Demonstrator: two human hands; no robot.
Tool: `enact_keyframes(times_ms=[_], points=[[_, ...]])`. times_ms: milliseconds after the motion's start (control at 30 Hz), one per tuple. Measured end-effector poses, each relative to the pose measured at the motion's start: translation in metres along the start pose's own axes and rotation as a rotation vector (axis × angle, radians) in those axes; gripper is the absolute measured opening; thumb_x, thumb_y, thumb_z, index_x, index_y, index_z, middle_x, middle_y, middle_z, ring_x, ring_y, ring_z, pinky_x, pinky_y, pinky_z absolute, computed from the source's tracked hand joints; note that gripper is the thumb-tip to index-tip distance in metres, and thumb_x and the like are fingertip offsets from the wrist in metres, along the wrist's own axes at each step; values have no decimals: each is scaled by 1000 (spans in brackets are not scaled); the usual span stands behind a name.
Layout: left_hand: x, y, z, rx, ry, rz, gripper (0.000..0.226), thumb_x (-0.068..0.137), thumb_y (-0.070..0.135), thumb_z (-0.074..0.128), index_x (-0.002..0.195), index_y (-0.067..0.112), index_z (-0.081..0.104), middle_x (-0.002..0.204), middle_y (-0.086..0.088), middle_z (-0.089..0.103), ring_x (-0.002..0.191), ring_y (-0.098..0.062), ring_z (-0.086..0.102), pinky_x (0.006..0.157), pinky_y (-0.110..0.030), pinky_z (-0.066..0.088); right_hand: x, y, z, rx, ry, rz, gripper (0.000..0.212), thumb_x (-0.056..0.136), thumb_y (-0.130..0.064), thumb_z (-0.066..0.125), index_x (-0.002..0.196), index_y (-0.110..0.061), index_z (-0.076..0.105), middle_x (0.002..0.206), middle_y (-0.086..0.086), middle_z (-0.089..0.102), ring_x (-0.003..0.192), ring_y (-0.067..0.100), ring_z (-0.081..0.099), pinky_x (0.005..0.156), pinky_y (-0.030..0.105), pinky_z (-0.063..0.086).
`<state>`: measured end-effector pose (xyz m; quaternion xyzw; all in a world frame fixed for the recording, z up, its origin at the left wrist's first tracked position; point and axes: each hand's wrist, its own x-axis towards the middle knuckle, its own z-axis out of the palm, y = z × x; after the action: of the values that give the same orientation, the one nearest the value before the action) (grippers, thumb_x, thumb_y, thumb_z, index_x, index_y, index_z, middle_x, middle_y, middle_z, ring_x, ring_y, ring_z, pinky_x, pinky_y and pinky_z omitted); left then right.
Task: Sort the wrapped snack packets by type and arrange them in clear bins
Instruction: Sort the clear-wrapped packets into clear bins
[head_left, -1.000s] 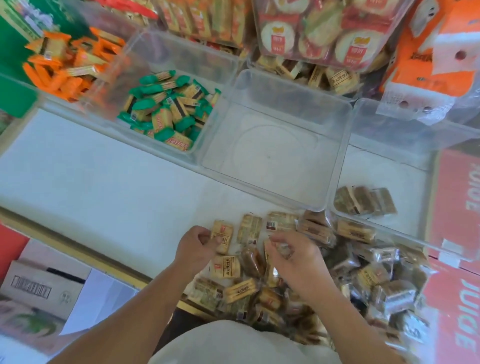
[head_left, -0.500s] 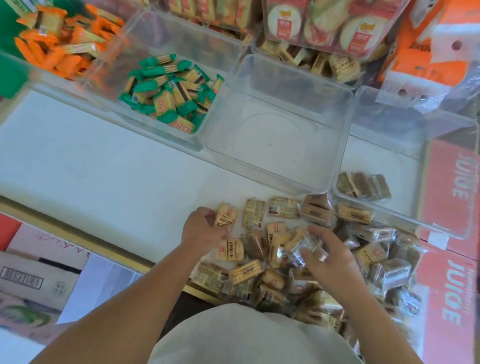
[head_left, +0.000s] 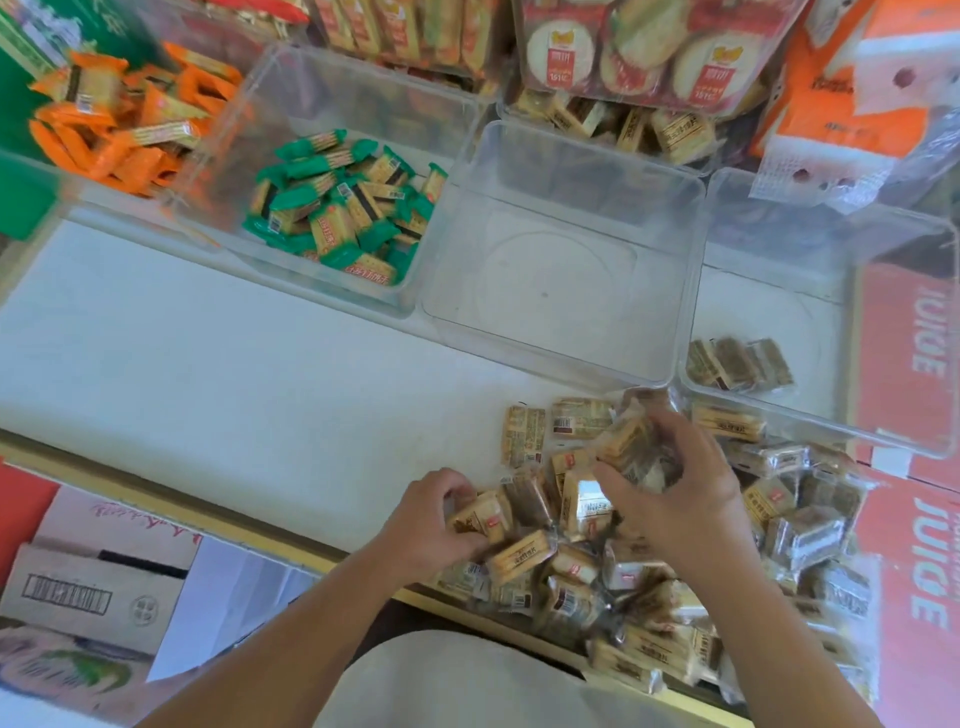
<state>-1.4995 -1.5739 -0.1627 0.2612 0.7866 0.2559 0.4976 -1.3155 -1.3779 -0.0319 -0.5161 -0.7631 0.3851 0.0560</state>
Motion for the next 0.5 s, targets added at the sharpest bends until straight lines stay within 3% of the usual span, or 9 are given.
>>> enact_keyframes(times_ms=[67,133,267,367,500], points=[[6,6,-2,55,-43,-7,92,69,36,93,145,33,41,128,9,50,123,-11,51,103,-33,48,5,-15,-3,47,39,-94,77,72,-44,87,139,-33,52,122,-15,57,112,2,55,88,10,39],[11,9,-6,183,-99,2,98,71,46,90,152,26,38,128,6,45,121,-14,45,105,-37,45,19,-33,-4,65,43,-161,77,73,-42,87,141,-29,52,122,-13,57,110,0,54,86,7,38],[14,13,-7,173,-123,-4,58,71,42,90,116,33,56,119,7,40,106,-10,52,92,-30,53,57,-63,-4,17,9,-220,76,76,-45,85,142,-33,49,126,-15,51,100,-10,46,83,6,35],[11,14,-8,3,-44,-71,53,63,38,94,102,34,57,116,10,42,102,-9,53,73,-20,51,70,-69,5,3,-24,-220,77,77,-46,85,143,-34,48,129,-14,50,103,-8,43,77,4,34],[6,25,-30,-193,119,-126,49,61,30,94,97,26,61,113,4,52,96,-10,57,67,-21,49,91,-80,2,-31,-5,-232,77,77,-47,85,143,-32,49,130,-12,50,107,-4,45,77,3,32]])
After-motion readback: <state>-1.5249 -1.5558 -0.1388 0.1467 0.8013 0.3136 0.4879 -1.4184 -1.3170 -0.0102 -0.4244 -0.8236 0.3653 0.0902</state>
